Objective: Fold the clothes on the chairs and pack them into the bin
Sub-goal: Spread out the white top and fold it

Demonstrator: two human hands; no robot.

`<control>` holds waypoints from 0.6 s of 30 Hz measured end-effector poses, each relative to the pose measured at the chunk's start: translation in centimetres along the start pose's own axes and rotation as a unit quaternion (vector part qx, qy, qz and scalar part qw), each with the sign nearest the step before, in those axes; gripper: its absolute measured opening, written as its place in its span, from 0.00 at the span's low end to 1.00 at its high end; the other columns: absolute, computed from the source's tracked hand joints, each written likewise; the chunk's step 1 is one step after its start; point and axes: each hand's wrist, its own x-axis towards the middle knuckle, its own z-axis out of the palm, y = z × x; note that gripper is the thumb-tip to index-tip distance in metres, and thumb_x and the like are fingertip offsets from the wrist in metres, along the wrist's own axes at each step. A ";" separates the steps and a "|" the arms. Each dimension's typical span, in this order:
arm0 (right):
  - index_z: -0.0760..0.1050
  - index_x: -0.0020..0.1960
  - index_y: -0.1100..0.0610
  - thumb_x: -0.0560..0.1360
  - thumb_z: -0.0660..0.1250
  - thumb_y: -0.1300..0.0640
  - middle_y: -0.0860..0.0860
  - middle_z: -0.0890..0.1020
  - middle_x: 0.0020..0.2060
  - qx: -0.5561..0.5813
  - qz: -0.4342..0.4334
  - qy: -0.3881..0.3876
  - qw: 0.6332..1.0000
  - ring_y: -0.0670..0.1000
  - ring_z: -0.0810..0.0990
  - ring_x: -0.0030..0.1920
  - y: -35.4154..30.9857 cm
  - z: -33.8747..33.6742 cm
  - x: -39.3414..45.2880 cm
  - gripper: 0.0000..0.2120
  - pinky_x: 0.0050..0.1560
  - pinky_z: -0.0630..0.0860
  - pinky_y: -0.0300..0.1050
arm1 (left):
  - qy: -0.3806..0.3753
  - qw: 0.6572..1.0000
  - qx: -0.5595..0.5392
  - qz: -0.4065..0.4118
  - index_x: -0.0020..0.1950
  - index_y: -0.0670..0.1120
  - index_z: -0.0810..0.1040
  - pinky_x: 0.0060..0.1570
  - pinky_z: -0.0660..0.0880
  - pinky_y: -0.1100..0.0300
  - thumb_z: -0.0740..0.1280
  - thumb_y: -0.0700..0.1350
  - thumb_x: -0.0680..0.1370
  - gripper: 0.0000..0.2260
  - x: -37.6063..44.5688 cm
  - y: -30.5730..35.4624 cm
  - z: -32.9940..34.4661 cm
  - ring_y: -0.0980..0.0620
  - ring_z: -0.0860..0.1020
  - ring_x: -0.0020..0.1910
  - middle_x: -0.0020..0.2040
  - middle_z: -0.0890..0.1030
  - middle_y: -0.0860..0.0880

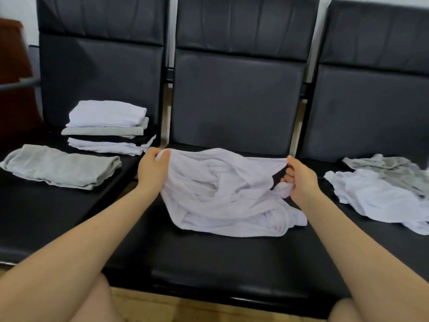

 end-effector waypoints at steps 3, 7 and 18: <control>0.75 0.51 0.57 0.77 0.68 0.53 0.48 0.73 0.36 0.015 0.002 0.027 1.000 0.46 0.69 0.31 -0.6 -0.5 -0.4 0.08 0.33 0.68 0.40 | 0.025 0.999 0.018 0.010 0.48 0.47 0.75 0.36 0.66 0.64 0.64 0.47 0.76 0.04 0.0 -0.2 -0.9 0.58 0.73 0.39 0.40 0.75 0.56; 0.75 0.41 0.57 0.77 0.67 0.56 0.49 0.71 0.30 0.000 0.021 -0.014 1.000 0.46 0.66 0.27 -0.3 -0.1 -1.3 0.07 0.30 0.66 0.40 | 0.042 0.986 0.141 0.080 0.51 0.45 0.77 0.39 0.68 0.59 0.65 0.39 0.75 0.07 -0.2 0.4 -2.1 0.50 0.73 0.41 0.39 0.74 0.50; 0.78 0.47 0.60 0.76 0.65 0.48 0.56 0.80 0.43 -0.432 0.031 -0.040 0.901 0.53 0.77 0.41 1.5 -1.6 -1.0 0.14 0.38 0.70 0.44 | -0.242 0.905 0.312 0.162 0.28 0.46 0.69 0.30 0.66 0.59 0.60 0.58 0.78 0.22 -8.0 3.5 7.2 0.53 0.69 0.28 0.26 0.69 0.50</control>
